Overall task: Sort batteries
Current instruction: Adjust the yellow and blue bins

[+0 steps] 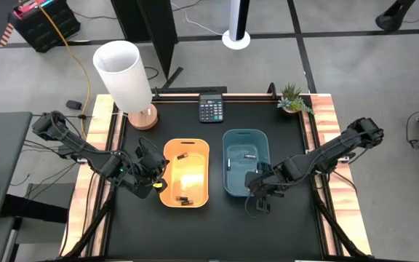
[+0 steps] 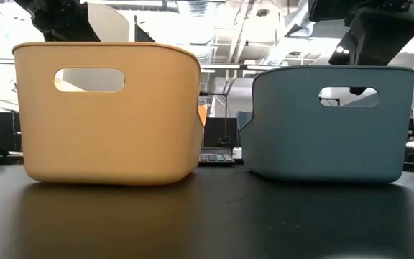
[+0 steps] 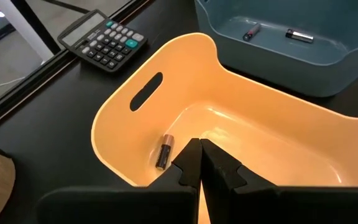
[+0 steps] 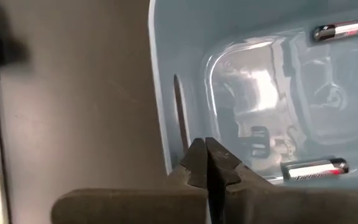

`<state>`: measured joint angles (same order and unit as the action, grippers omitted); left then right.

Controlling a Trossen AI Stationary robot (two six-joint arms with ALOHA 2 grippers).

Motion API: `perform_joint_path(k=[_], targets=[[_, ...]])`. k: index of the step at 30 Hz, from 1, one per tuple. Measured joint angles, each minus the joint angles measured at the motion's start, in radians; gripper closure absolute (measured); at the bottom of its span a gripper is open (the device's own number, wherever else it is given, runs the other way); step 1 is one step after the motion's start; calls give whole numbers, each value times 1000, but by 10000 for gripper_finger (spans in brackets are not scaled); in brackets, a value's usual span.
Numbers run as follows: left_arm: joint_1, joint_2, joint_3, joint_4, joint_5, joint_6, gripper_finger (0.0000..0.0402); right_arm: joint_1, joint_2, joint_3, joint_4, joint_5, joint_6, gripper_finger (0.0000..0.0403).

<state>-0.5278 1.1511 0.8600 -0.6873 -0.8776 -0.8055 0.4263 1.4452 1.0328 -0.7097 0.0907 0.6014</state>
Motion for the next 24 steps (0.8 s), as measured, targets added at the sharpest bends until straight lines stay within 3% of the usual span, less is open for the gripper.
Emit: perform_joint_path(k=[6, 10, 16, 21, 24], targets=[[0, 0, 0, 0, 0, 0, 400, -3, 0, 0, -5, 65, -11, 348], [0, 0, 0, 1, 0, -1, 400, -11, 0, 0, -23, 109, -38, 337], [0, 0, 0, 1, -26, 0, 400, -30, -32, 0, -23, 237, -95, 351], [0, -6, 0, -16, -44, -5, 400, -30, -104, 0, -15, 351, -129, 395], [-1, -6, 1, -60, -44, -70, 401, -17, -159, 0, -73, 469, -73, 397]])
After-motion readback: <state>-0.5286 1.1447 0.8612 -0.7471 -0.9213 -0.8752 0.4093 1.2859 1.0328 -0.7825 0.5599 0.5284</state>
